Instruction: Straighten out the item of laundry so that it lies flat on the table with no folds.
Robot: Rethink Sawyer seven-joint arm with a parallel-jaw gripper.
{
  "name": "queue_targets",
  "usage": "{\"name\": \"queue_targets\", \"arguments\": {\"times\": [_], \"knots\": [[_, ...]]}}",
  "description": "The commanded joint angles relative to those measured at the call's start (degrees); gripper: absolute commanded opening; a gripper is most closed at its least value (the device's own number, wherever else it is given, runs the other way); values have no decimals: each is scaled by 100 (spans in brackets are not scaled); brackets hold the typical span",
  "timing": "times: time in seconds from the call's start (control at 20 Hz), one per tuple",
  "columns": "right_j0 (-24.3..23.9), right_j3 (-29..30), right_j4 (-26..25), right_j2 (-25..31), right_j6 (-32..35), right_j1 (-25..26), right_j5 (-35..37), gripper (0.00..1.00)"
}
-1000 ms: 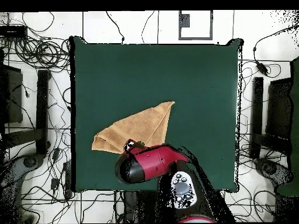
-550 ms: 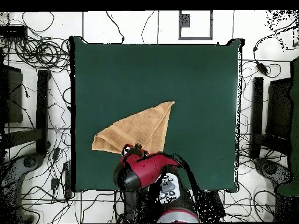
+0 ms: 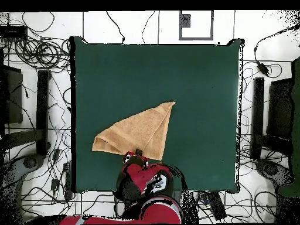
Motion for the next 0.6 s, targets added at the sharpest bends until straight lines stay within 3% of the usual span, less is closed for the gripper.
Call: {"name": "queue_targets", "arguments": {"times": [0.05, 0.25, 0.3, 0.6], "knots": [[9, -232, 457, 85, 532, 572, 244, 0], [24, -206, 462, 71, 467, 480, 416, 0], [72, -215, 454, 36, 443, 481, 418, 100], [58, -237, 394, 37, 384, 452, 469, 100]]}}
